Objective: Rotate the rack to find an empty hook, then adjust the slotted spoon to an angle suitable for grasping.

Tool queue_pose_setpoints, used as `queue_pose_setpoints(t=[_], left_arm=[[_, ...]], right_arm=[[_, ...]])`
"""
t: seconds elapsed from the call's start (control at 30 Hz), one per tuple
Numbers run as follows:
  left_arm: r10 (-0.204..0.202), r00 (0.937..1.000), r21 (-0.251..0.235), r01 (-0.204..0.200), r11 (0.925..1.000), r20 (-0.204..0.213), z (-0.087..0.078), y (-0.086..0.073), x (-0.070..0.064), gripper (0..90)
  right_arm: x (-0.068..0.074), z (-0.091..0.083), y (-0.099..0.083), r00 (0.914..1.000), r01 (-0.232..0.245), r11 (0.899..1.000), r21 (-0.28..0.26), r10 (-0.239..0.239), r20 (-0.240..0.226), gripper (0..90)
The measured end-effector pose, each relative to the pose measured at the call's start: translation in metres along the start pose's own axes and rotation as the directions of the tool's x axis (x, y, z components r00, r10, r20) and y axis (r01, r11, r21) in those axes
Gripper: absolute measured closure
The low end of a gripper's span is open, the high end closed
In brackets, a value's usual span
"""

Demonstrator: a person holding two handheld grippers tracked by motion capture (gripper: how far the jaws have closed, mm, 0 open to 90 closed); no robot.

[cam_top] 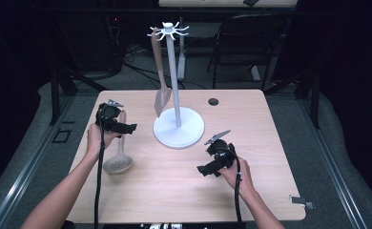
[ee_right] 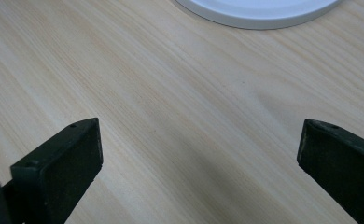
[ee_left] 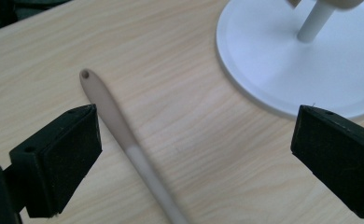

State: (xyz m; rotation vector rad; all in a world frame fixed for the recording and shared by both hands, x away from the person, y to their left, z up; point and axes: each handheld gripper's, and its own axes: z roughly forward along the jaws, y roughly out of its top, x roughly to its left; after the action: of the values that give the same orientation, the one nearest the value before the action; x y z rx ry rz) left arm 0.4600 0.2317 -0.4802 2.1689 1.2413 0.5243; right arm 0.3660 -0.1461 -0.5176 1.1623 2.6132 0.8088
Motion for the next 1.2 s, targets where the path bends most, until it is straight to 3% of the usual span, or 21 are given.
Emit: queue_pose_setpoints(t=[0.23,0.43,0.63,0.93,1.2], left_arm=[[-0.008,0.9999,0.040,0.008,0.9991,-0.015,0.010,-0.014,0.002,1.1],[-0.042,0.9991,0.060,0.043,0.9973,-0.009,0.015,-0.022,0.005,1.2],[-0.035,0.9994,0.069,0.035,0.9970,-0.003,0.017,-0.022,0.004,1.3],[-0.048,0.9984,0.070,0.050,0.9963,-0.031,0.015,-0.026,0.007,0.8],[-0.097,0.9951,0.092,0.098,0.9909,-0.022,0.017,-0.029,0.012,0.3]], right_arm=[[0.000,0.002,0.000,1.0000,-0.003,1.000,0.019,0.003,0.000,0.0],[0.002,0.003,0.002,1.0000,0.007,1.000,0.026,-0.007,0.003,0.0],[0.000,0.001,0.000,0.9998,0.005,1.000,0.022,-0.005,0.021,0.0],[0.003,0.004,0.000,0.9993,0.038,0.999,0.039,-0.038,0.004,0.0],[0.004,0.004,0.001,0.9988,0.045,0.998,0.038,-0.046,0.015,0.0]])
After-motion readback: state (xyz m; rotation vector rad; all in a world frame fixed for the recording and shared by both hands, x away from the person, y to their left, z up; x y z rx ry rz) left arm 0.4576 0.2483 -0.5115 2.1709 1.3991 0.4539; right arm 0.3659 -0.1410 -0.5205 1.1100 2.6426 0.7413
